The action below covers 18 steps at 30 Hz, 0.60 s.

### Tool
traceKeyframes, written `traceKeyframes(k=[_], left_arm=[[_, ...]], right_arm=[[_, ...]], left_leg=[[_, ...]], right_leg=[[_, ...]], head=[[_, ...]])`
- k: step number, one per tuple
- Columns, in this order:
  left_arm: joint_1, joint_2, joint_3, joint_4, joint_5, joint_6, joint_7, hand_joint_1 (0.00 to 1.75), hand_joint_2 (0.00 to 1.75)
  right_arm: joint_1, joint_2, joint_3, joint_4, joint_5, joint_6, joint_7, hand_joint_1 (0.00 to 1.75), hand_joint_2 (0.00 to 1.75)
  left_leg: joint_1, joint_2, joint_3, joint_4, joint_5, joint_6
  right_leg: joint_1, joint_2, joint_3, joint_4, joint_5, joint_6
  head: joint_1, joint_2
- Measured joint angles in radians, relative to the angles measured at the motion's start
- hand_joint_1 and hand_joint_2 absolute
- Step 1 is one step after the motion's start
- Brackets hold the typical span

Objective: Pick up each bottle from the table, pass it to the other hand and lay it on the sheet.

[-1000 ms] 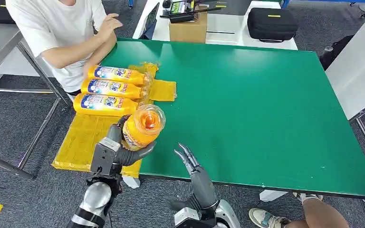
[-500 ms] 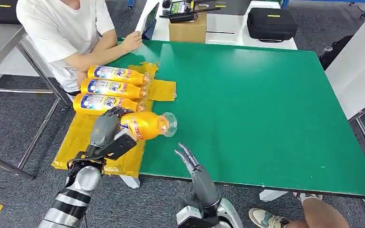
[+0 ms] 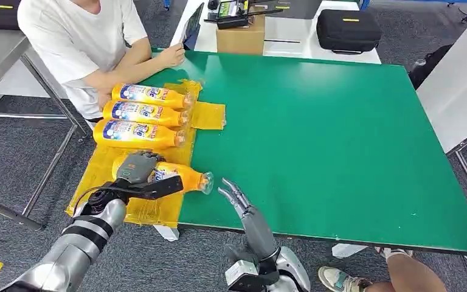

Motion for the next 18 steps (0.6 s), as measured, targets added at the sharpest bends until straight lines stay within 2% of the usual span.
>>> traceKeyframes(k=[1, 2, 3, 4, 5, 7, 11, 18], left_arm=[[-0.017, 0.000, 0.000, 0.022, -0.004, -0.010, 0.003, 1.52, 1.75], [-0.033, 0.000, -0.002, 0.051, -0.006, -0.017, 0.005, 1.40, 1.75], [-0.042, 0.000, -0.005, 0.068, -0.006, -0.020, 0.006, 1.01, 1.75], [-0.048, 0.000, -0.005, 0.081, -0.007, -0.021, 0.007, 0.79, 1.75], [-0.053, 0.000, -0.006, 0.089, -0.008, -0.022, 0.007, 0.31, 1.75], [-0.068, -0.001, -0.010, 0.114, -0.008, -0.035, 0.010, 0.03, 1.75], [-0.115, -0.005, -0.015, 0.179, 0.017, -0.094, -0.021, 0.00, 1.75], [-0.180, -0.007, 0.001, 0.247, 0.230, -0.327, -0.161, 0.00, 1.75]], right_arm=[[-0.003, 0.000, 0.000, 0.001, -0.002, 0.000, -0.001, 0.00, 0.00], [-0.009, 0.000, 0.000, 0.003, -0.002, 0.000, -0.002, 0.00, 0.00], [-0.012, 0.000, 0.000, 0.005, -0.002, 0.002, -0.003, 0.00, 0.00], [-0.014, 0.000, 0.000, 0.005, -0.002, 0.003, -0.003, 0.00, 0.00], [-0.014, 0.000, 0.000, 0.006, -0.003, 0.003, -0.003, 0.00, 0.00], [-0.016, 0.000, 0.000, 0.008, -0.003, 0.005, -0.003, 0.00, 0.00], [-0.028, 0.000, 0.000, 0.018, -0.018, 0.006, -0.011, 0.00, 0.00], [-0.051, 0.000, 0.011, 0.067, -0.081, -0.037, -0.034, 0.00, 0.00]], left_leg=[[0.000, -0.001, 0.000, 0.000, 0.000, 0.000], [0.000, -0.001, 0.000, 0.000, 0.000, 0.000], [0.000, 0.000, 0.001, 0.000, 0.000, 0.000], [0.000, 0.000, 0.002, 0.000, 0.000, 0.000], [0.000, 0.000, 0.002, 0.000, 0.000, 0.000], [0.000, 0.000, 0.003, 0.000, 0.000, 0.000], [0.000, 0.000, 0.006, 0.000, 0.001, 0.000], [0.000, -0.002, 0.006, 0.000, 0.002, 0.000]], right_leg=[[0.000, 0.000, 0.000, 0.000, 0.000, 0.000], [0.000, 0.000, 0.001, 0.000, 0.000, 0.000], [0.000, 0.000, 0.001, 0.000, 0.000, 0.000], [0.000, 0.000, 0.002, 0.000, 0.000, 0.000], [0.000, 0.000, 0.002, 0.000, 0.000, 0.000], [0.001, 0.000, 0.002, 0.000, 0.000, 0.000], [0.001, 0.000, 0.006, 0.000, 0.000, 0.000], [0.001, -0.002, 0.007, 0.001, 0.000, 0.000]], head=[[0.001, 0.000], [0.001, 0.000], [0.000, 0.000], [0.000, 0.000], [0.001, 0.000], [0.000, 0.000], [0.001, 0.000], [0.001, 0.000]])
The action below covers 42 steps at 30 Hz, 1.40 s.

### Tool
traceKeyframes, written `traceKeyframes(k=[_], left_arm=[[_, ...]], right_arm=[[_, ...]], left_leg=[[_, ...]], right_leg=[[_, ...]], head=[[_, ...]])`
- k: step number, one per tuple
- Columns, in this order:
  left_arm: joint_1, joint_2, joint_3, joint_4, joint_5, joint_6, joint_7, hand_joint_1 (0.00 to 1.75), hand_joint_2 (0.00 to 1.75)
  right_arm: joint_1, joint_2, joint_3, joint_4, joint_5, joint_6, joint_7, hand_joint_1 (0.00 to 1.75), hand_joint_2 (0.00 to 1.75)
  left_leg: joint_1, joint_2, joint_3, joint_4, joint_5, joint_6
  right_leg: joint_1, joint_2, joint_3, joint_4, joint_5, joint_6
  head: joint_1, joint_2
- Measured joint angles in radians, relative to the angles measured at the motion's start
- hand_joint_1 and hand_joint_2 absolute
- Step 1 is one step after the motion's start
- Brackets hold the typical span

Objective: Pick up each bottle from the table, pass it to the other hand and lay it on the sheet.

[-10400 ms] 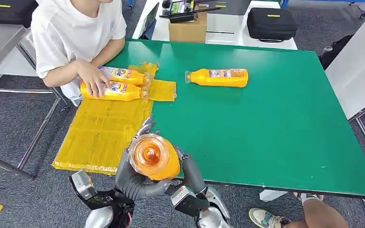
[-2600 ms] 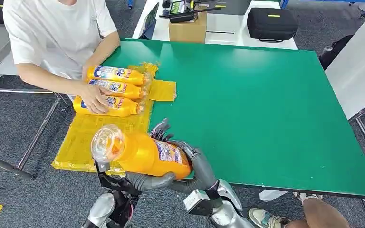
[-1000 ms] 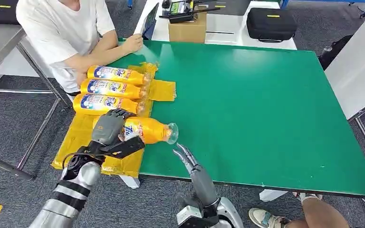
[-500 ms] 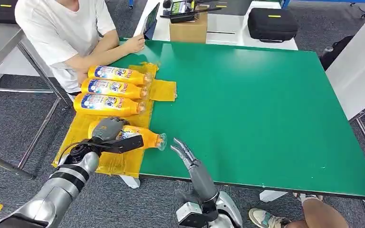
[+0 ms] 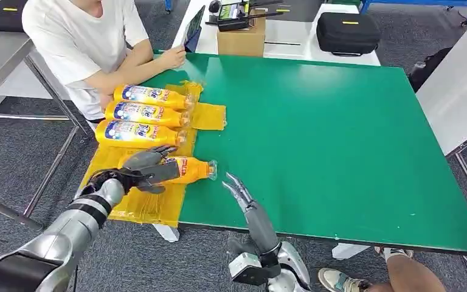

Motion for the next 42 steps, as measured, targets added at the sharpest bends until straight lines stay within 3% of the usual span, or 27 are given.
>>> traceKeyframes(k=[4, 6, 14, 20, 21, 24, 29, 32, 37, 42], left_arm=[[0.004, 0.019, 0.040, -0.004, 0.273, -0.286, -0.181, 0.00, 1.75], [0.050, 0.025, 0.059, -0.062, 0.445, -0.350, -0.221, 0.00, 1.75], [0.304, -0.068, 0.078, -0.495, 0.810, -0.164, -0.120, 0.00, 1.75], [0.374, -0.102, 0.076, -0.680, 0.842, -0.142, -0.101, 0.00, 1.75], [0.378, -0.102, 0.076, -0.693, 0.842, -0.142, -0.101, 0.00, 1.75], [0.396, -0.119, 0.085, -0.726, 0.916, -0.139, -0.103, 0.00, 1.75], [0.515, -0.228, 0.105, -0.889, 1.142, 0.029, -0.102, 0.00, 1.75], [0.613, -0.285, 0.098, -0.996, 1.221, 0.133, -0.143, 0.00, 1.75], [0.731, -0.304, 0.070, -1.065, 1.175, 0.226, -0.260, 0.00, 1.75], [0.773, -0.311, 0.056, -1.051, 1.216, 0.214, -0.223, 0.00, 1.75]], right_arm=[[-0.038, -0.008, 0.044, 0.029, -0.072, -0.023, -0.002, 0.00, 0.00], [-0.054, -0.013, 0.066, 0.046, -0.094, -0.037, -0.002, 0.00, 0.00], [-0.013, -0.022, 0.050, 0.053, -0.013, -0.035, -0.003, 0.00, 0.00], [0.010, -0.025, 0.030, 0.041, -0.002, -0.025, -0.004, 0.00, 0.00], [0.011, -0.025, 0.027, 0.040, 0.001, -0.024, -0.004, 0.00, 1.75], [0.023, -0.025, 0.017, 0.020, -0.035, -0.073, -0.005, 0.00, 1.75], [0.095, -0.031, -0.016, -0.144, -0.228, -0.353, -0.005, 0.00, 1.75], [0.168, -0.022, -0.091, -0.271, -0.229, -0.376, -0.005, 0.00, 1.75], [0.262, 0.072, -0.325, -0.459, -0.251, -0.382, -0.005, 0.00, 1.75], [0.295, 0.138, -0.467, -0.505, -0.292, -0.382, -0.005, 0.00, 1.75]], left_leg=[[0.000, 0.001, -0.001, 0.000, 0.000, 0.000], [0.000, 0.003, -0.001, 0.000, 0.000, 0.000], [-0.001, 0.001, -0.006, 0.000, -0.001, 0.000], [-0.001, 0.001, -0.006, 0.000, -0.002, 0.000], [-0.001, 0.001, -0.006, 0.000, -0.001, 0.000], [-0.001, 0.001, -0.006, 0.000, -0.001, 0.000], [-0.002, 0.002, -0.006, 0.000, -0.002, 0.001], [-0.003, 0.001, -0.007, 0.000, -0.005, 0.003], [-0.003, 0.001, -0.007, 0.000, -0.006, 0.003], [-0.003, 0.002, -0.005, 0.000, -0.006, 0.003]], right_leg=[[0.000, 0.000, -0.001, 0.000, 0.000, 0.000], [0.000, 0.001, -0.002, 0.000, 0.000, 0.000], [-0.001, 0.000, -0.007, -0.001, 0.000, 0.001], [-0.001, 0.000, -0.007, -0.002, 0.000, 0.001], [-0.001, 0.000, -0.007, -0.001, 0.000, 0.001], [-0.001, 0.001, -0.007, -0.001, 0.000, 0.000], [-0.002, 0.001, -0.007, -0.002, -0.001, 0.001], [-0.003, 0.000, -0.008, -0.002, -0.001, 0.001], [-0.002, 0.000, -0.007, -0.003, -0.004, 0.003], [-0.003, 0.001, -0.007, -0.003, -0.004, 0.003]], head=[[0.000, 0.000], [-0.001, 0.000], [0.000, 0.000], [-0.001, 0.000], [-0.001, 0.000], [0.000, 0.000], [0.000, 0.000], [0.000, 0.000], [0.000, 0.000], [0.000, 0.000]])
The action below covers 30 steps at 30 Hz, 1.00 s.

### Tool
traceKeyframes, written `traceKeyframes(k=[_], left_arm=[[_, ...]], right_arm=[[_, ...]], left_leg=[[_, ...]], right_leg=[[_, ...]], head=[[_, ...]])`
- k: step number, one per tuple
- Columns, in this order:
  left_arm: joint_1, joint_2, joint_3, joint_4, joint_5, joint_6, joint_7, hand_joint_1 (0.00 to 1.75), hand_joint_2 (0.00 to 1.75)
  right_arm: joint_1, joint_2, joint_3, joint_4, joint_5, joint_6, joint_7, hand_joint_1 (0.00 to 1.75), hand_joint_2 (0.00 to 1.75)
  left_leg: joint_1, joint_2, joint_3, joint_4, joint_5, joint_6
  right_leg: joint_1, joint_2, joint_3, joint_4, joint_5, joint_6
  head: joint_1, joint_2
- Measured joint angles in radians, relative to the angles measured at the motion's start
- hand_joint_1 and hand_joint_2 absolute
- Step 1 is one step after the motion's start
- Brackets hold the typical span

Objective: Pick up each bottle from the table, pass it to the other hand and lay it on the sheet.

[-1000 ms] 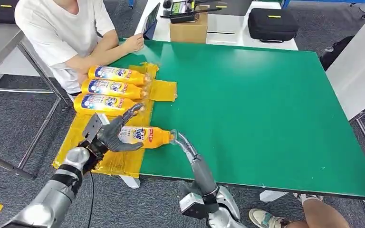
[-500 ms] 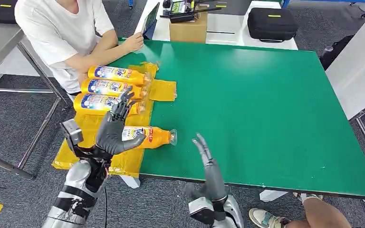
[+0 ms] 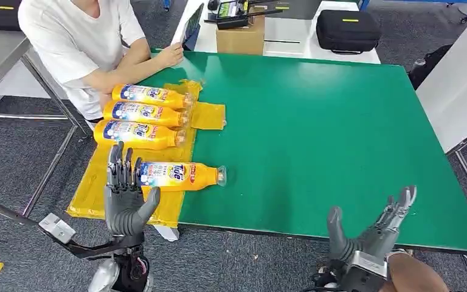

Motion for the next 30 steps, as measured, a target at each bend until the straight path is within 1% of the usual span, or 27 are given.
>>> traceKeyframes(k=[3, 7, 12, 16, 21, 24, 30], left_arm=[[0.001, -0.006, -0.004, 0.042, -0.003, -0.008, -0.008, 0.00, 1.75], [-0.006, -0.007, -0.010, 0.082, -0.038, 0.005, -0.036, 0.00, 1.75], [-0.014, -0.014, -0.007, 0.157, -0.086, 0.024, -0.061, 0.00, 1.75], [-0.009, -0.014, -0.002, 0.186, -0.111, 0.029, -0.076, 0.00, 1.75], [0.004, -0.016, -0.003, 0.203, -0.218, 0.084, -0.106, 0.00, 1.75], [0.005, -0.017, -0.018, 0.212, -0.217, 0.127, -0.109, 0.00, 1.75], [0.004, -0.018, -0.025, 0.227, -0.220, 0.137, -0.115, 0.00, 1.75]], right_arm=[[-0.001, 0.028, -0.056, 0.002, -0.032, 0.000, 0.000, 0.00, 1.75], [-0.002, 0.048, -0.083, 0.008, -0.038, 0.000, 0.000, 0.00, 1.75], [-0.002, 0.065, -0.107, 0.015, 0.026, 0.000, 0.000, 0.00, 1.75], [0.002, 0.067, -0.122, 0.018, 0.038, 0.000, 0.000, 0.00, 1.75], [0.009, 0.067, -0.145, 0.023, 0.124, 0.000, 0.000, 0.00, 1.75], [0.010, 0.068, -0.155, 0.028, 0.121, 0.003, 0.000, 0.00, 1.75], [0.011, 0.069, -0.165, 0.048, 0.168, 0.002, 0.000, 0.00, 1.75]], left_leg=[[0.000, 0.000, 0.000, 0.000, 0.001, 0.000], [0.000, 0.000, 0.001, 0.000, 0.001, 0.000], [0.000, 0.000, 0.000, 0.000, 0.001, 0.000], [0.000, 0.000, 0.000, 0.000, 0.000, 0.000], [0.000, 0.000, 0.000, 0.000, 0.000, 0.000], [0.000, 0.000, 0.000, 0.000, 0.000, 0.000], [0.000, 0.000, 0.001, 0.000, 0.000, 0.000]], right_leg=[[0.000, 0.000, 0.001, 0.000, 0.000, 0.000], [0.000, 0.000, 0.001, 0.000, 0.001, 0.000], [0.000, 0.000, 0.001, 0.000, 0.001, 0.000], [0.000, 0.000, 0.001, 0.000, 0.000, 0.000], [0.000, 0.000, 0.001, 0.000, 0.000, 0.000], [0.000, 0.000, 0.001, 0.000, 0.000, 0.000], [0.000, 0.000, 0.001, 0.000, 0.000, 0.000]], head=[[0.000, 0.000], [0.000, 0.000], [0.000, 0.000], [0.000, 0.000], [0.000, 0.000], [0.000, 0.000], [0.000, 0.000]])
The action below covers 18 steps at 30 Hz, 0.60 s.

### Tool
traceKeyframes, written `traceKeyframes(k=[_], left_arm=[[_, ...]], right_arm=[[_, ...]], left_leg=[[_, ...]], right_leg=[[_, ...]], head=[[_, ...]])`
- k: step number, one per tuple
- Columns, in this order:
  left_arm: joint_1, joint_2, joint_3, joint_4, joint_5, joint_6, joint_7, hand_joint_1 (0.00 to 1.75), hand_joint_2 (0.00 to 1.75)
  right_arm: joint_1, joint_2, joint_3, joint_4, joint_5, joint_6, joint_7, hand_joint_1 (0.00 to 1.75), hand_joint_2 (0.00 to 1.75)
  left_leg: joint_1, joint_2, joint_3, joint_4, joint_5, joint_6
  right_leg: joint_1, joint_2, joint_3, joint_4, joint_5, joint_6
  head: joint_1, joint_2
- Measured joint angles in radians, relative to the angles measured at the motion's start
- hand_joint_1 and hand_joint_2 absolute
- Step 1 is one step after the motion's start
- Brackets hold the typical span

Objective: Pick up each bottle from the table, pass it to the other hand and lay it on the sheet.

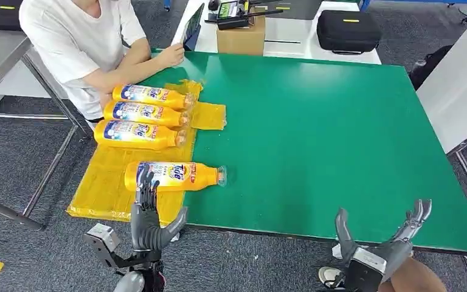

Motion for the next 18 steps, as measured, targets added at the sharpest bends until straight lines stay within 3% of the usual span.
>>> traceKeyframes(k=[18], left_arm=[[-0.001, -0.003, -0.004, 0.006, -0.022, -0.010, 0.012, 0.00, 1.75]], right_arm=[[0.000, 0.002, -0.002, 0.094, -0.037, 0.000, 0.000, 0.00, 1.75]], left_leg=[[0.000, 0.000, 0.000, 0.000, 0.000, 0.000]], right_leg=[[0.000, 0.000, 0.000, 0.000, 0.000, 0.000]], head=[[0.000, 0.000]])
